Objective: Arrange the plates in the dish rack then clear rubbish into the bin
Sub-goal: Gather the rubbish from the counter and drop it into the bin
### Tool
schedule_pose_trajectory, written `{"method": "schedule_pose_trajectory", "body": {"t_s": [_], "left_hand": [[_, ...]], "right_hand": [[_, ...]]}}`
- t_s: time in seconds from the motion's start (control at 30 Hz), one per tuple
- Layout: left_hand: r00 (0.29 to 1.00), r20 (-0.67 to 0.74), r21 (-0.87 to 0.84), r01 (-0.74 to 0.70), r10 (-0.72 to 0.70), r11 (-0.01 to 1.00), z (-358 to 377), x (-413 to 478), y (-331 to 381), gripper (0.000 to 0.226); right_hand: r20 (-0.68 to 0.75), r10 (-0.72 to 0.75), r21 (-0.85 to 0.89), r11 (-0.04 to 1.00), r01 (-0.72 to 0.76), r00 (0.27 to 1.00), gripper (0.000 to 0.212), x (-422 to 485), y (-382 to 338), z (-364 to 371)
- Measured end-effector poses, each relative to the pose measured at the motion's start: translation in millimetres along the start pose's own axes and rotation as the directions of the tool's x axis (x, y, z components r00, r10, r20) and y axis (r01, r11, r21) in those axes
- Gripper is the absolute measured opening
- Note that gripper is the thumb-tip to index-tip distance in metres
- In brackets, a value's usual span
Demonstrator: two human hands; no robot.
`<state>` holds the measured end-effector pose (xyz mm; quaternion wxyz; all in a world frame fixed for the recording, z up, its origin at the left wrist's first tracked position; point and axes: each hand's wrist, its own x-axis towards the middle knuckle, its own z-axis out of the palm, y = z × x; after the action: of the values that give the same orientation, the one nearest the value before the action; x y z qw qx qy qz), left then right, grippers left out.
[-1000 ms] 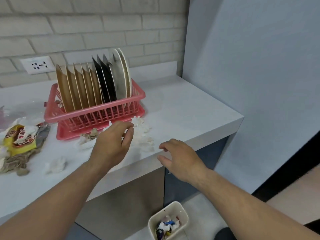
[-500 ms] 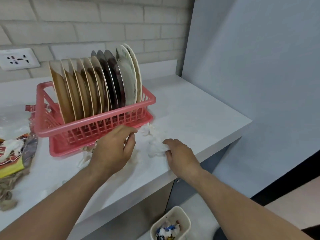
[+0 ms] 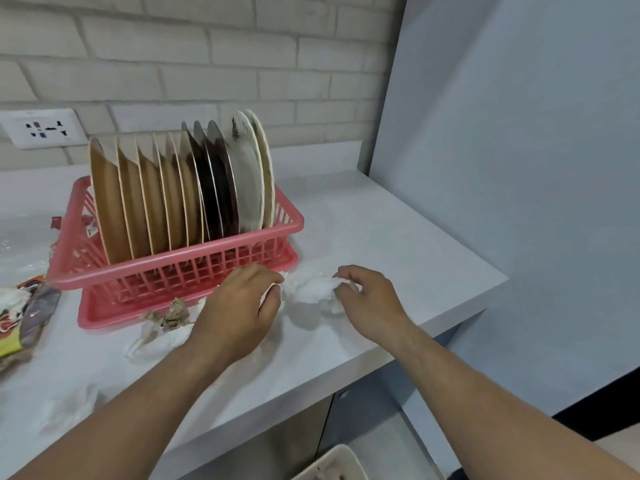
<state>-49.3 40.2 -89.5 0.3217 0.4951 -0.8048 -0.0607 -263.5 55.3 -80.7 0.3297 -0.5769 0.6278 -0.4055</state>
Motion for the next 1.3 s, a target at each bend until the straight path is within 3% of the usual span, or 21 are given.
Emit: {"method": "schedule_pose_trajectory", "body": {"t_s": [0.27, 0.43, 0.63, 0.73, 0.87, 0.97, 1.1, 1.2, 1.3], "left_hand": [[0.993, 0.092, 0.126, 0.064, -0.076, 0.99, 19.9, 0.4, 14.1, 0.034], [0.986, 0.068, 0.179, 0.136, -0.15, 0.974, 32.6, 10.0, 21.1, 0.055], [0.966, 0.15, 0.213, 0.177, -0.211, 0.961, 55.4, 32.4, 28.8, 0.075], [0.953, 0.192, 0.27, 0.18, -0.236, 0.946, 65.1, 44.4, 27.5, 0.068], [0.914, 0.283, 0.333, 0.191, -0.291, 0.923, 74.4, 48.7, 20.8, 0.048], [0.897, 0.323, 0.339, 0.19, -0.304, 0.921, 79.4, 44.2, 16.7, 0.042], [0.873, 0.359, 0.32, 0.218, -0.33, 0.922, 74.5, 45.3, 16.4, 0.032], [0.92, 0.268, 0.246, 0.222, -0.286, 0.944, 64.3, 48.7, 19.9, 0.024], [0.942, 0.176, 0.141, 0.265, -0.287, 0.954, 54.2, 50.7, 24.2, 0.029]], "right_hand": [[0.049, 0.093, 0.322, 0.941, -0.104, 0.994, 0.013, 22.7, -14.6, -31.3], [0.062, 0.093, 0.381, 0.918, -0.11, 0.994, 0.016, 35.1, -13.7, -45.5], [0.063, 0.09, 0.393, 0.913, -0.108, 0.994, 0.017, 49.8, -17.0, -60.5], [-0.009, 0.101, 0.422, 0.902, -0.088, 0.995, 0.007, 51.6, -12.4, -64.3], [-0.22, 0.117, 0.295, 0.954, -0.048, 0.968, 0.031, 57.0, 0.6, -68.0], [-0.279, 0.099, 0.29, 0.957, -0.014, 0.955, 0.028, 60.2, 7.6, -68.1], [-0.264, 0.219, 0.431, 0.898, -0.088, 0.939, 0.034, 61.4, 10.7, -68.8], [-0.17, 0.336, 0.481, 0.849, -0.22, 0.926, 0.018, 63.4, 12.4, -66.5], [-0.17, 0.277, 0.342, 0.916, -0.207, 0.946, 0.05, 60.7, 18.7, -64.0]]}}
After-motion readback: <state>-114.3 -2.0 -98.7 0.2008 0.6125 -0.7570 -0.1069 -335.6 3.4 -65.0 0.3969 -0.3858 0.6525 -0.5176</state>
